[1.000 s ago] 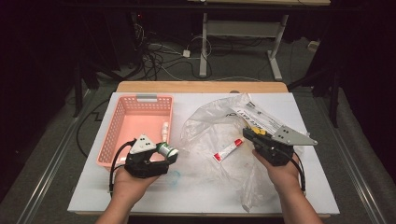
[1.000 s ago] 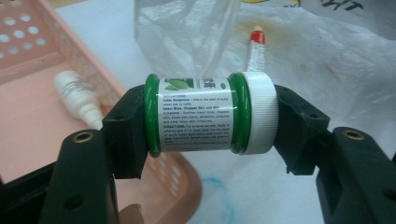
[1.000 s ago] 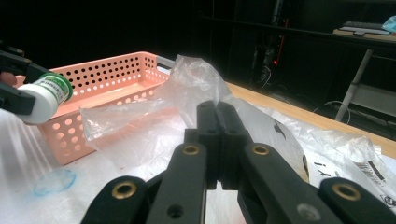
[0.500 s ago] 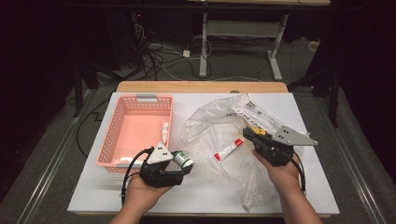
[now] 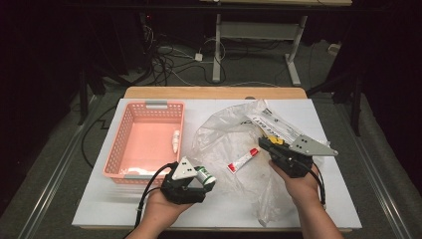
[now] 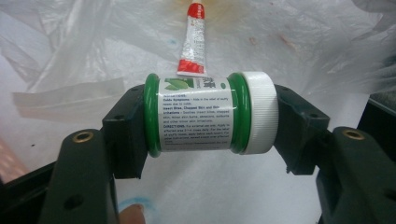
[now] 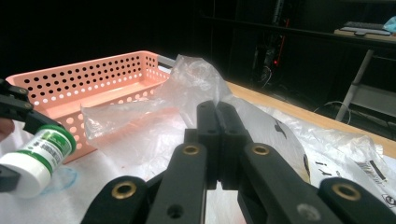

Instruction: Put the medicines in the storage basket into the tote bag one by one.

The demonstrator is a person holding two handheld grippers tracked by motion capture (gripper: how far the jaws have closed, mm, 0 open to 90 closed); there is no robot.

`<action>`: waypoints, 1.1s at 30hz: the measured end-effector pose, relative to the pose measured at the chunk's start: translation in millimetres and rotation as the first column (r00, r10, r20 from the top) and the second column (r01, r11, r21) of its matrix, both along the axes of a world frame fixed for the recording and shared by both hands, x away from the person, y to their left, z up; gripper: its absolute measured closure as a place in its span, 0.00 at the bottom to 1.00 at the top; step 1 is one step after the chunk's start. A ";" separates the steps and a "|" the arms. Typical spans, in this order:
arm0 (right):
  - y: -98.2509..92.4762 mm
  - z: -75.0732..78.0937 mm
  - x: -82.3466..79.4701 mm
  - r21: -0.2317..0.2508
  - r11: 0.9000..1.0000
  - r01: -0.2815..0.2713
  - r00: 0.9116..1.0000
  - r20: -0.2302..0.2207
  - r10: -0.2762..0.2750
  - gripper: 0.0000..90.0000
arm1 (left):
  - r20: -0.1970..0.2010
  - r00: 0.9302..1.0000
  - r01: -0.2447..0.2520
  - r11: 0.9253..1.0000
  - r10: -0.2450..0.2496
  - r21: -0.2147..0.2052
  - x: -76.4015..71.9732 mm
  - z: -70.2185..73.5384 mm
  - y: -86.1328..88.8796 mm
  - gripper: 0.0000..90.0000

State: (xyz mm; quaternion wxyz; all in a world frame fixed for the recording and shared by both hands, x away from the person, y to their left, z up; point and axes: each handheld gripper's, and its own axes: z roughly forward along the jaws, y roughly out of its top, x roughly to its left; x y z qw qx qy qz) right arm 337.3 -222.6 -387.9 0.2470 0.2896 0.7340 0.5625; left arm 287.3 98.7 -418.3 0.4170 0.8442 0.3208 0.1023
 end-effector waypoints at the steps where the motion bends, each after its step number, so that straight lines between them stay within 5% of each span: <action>1: 0.1 0.0 -0.1 -0.001 1.000 0.000 1.000 0.003 0.000 1.00 | -0.002 1.000 0.002 1.000 -0.002 -0.001 0.4 -0.9 -1.3 0.39; 33: -1.0 2.4 -0.1 0.014 1.000 -0.005 1.000 0.005 0.004 1.00 | -0.006 0.996 0.091 0.996 -0.091 0.023 33.6 -21.6 -87.4 0.39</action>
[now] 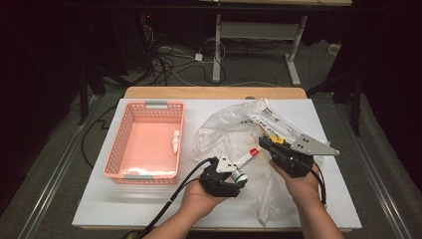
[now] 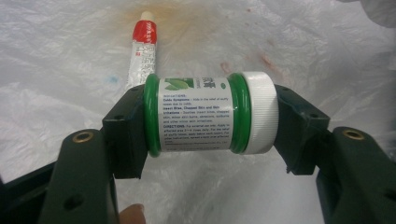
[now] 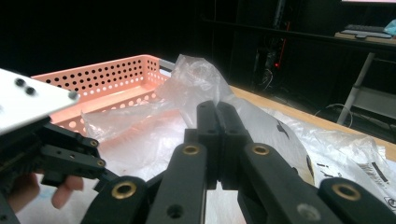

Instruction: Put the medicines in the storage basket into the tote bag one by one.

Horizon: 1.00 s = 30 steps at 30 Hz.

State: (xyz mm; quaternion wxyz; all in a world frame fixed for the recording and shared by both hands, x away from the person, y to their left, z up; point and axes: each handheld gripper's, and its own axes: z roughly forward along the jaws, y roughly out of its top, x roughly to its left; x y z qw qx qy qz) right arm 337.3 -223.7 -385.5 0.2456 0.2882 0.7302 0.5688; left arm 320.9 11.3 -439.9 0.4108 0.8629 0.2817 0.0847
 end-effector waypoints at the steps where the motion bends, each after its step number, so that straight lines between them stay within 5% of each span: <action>1: 0.0 0.1 0.0 0.001 1.000 -0.001 1.000 0.000 0.001 1.00 | 0.000 1.000 0.001 1.000 -0.001 0.002 1.1 -1.0 -2.2 0.39; 30: -4.7 2.3 1.6 0.010 1.000 0.003 1.000 0.007 -0.003 1.00 | 0.016 1.000 0.021 1.000 -0.020 -0.003 42.8 -28.6 -73.3 0.39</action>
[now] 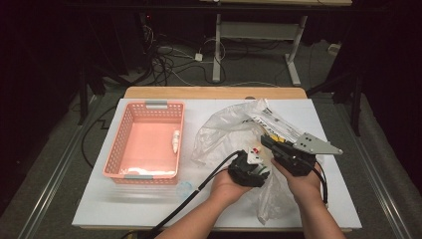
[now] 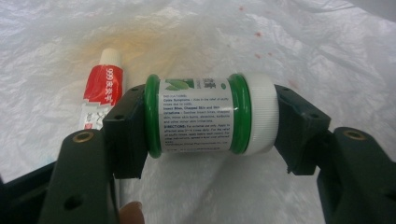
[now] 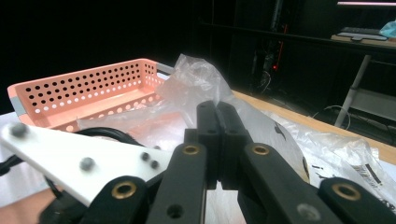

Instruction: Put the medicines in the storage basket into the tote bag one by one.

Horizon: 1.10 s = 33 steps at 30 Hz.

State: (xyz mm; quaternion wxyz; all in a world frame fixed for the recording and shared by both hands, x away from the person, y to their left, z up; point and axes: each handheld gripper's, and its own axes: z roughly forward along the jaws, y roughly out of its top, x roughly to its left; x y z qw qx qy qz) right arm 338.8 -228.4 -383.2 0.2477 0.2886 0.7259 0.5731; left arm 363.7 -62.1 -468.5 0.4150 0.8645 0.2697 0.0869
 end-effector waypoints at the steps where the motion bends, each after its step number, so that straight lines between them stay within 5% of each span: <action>1: -0.1 0.0 0.0 0.000 1.000 0.001 1.000 0.001 -0.001 1.00 | 0.001 1.000 -0.005 1.000 0.005 -0.001 1.7 -0.6 -1.1 0.39; 15: -1.4 -0.7 0.3 0.003 1.000 0.010 1.000 -0.006 -0.010 1.00 | -0.013 1.000 0.004 1.000 -0.004 -0.006 7.9 -5.7 -8.0 0.36; 16: -1.4 -0.8 0.3 0.003 1.000 0.009 1.000 -0.009 -0.009 1.00 | -0.005 1.000 0.026 0.999 -0.026 0.018 8.2 -3.3 -6.0 0.35; 17: -1.4 -1.0 0.5 0.001 1.000 0.007 1.000 -0.007 -0.007 1.00 | -0.006 1.000 0.007 1.000 -0.007 -0.007 6.9 -2.5 -6.6 0.32; 24: -0.6 -1.3 0.3 0.001 1.000 0.006 1.000 -0.009 -0.006 1.00 | 0.010 1.000 0.015 1.000 -0.015 0.013 -0.2 4.3 3.4 0.29; 33: 0.5 -1.6 0.2 -0.002 1.000 0.002 1.000 -0.007 -0.002 1.00 | -0.006 1.000 0.014 1.000 -0.014 -0.026 -12.4 2.9 23.5 0.29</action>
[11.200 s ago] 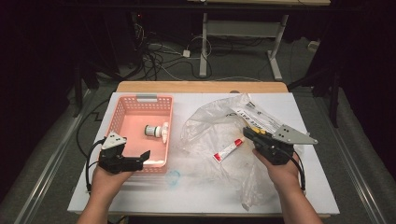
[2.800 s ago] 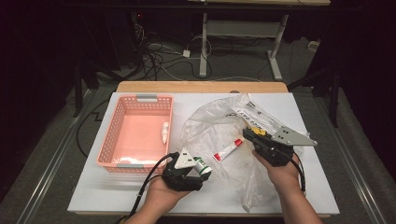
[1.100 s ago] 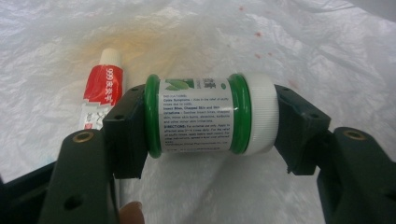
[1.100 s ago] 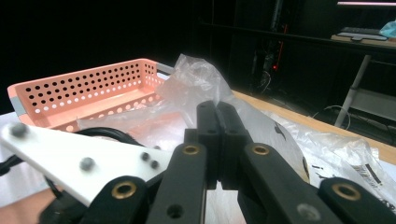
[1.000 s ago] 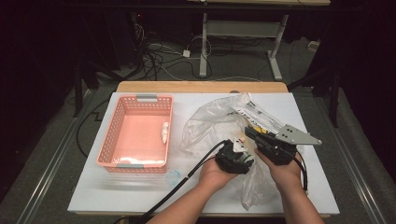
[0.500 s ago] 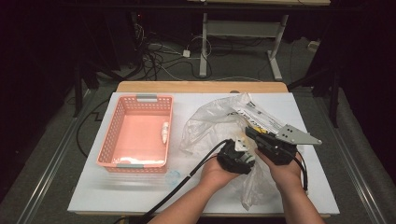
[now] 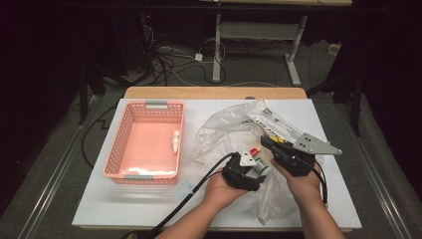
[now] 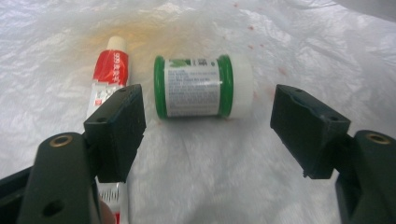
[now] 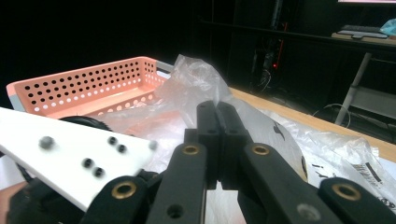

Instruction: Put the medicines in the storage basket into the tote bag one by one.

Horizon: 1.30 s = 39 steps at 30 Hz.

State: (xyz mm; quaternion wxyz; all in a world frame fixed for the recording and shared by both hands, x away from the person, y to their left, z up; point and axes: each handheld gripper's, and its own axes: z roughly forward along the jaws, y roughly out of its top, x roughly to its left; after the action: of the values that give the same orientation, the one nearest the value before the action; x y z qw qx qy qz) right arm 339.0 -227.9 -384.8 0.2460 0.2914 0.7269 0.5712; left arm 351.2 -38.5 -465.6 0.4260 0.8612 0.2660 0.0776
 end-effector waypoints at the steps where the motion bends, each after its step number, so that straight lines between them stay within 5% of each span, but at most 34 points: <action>1: 0.0 0.1 -0.2 0.001 1.000 0.002 1.000 -0.001 -0.002 1.00 | 0.001 1.000 -0.004 1.000 0.004 -0.005 -1.4 -0.2 2.6 0.29; 12: 0.3 -0.2 -0.5 -0.008 1.000 0.001 1.000 0.002 -0.001 1.00 | 0.003 1.000 0.001 0.999 -0.001 -0.043 -20.6 -2.1 33.3 0.26; 25: 0.2 -1.4 -0.8 -0.010 1.000 0.005 1.000 -0.001 -0.005 1.00 | -0.007 1.000 0.005 0.998 -0.006 -0.068 -42.8 13.3 68.7 0.12; 30: 1.1 -1.5 -1.2 -0.011 1.000 0.007 1.000 -0.003 -0.007 1.00 | -0.008 1.000 -0.003 0.998 0.002 -0.063 -50.2 18.9 81.1 0.00; 39: 1.2 -2.1 -1.4 -0.016 1.000 0.007 1.000 -0.003 -0.007 1.00 | -0.005 1.000 -0.007 0.995 0.006 -0.095 -56.2 20.0 91.6 0.00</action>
State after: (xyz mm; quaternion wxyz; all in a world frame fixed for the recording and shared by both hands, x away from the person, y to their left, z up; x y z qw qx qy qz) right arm 337.7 -226.7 -386.9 0.2491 0.2929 0.7307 0.5641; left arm 295.0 53.1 -445.6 0.4658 0.8393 0.2731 0.0642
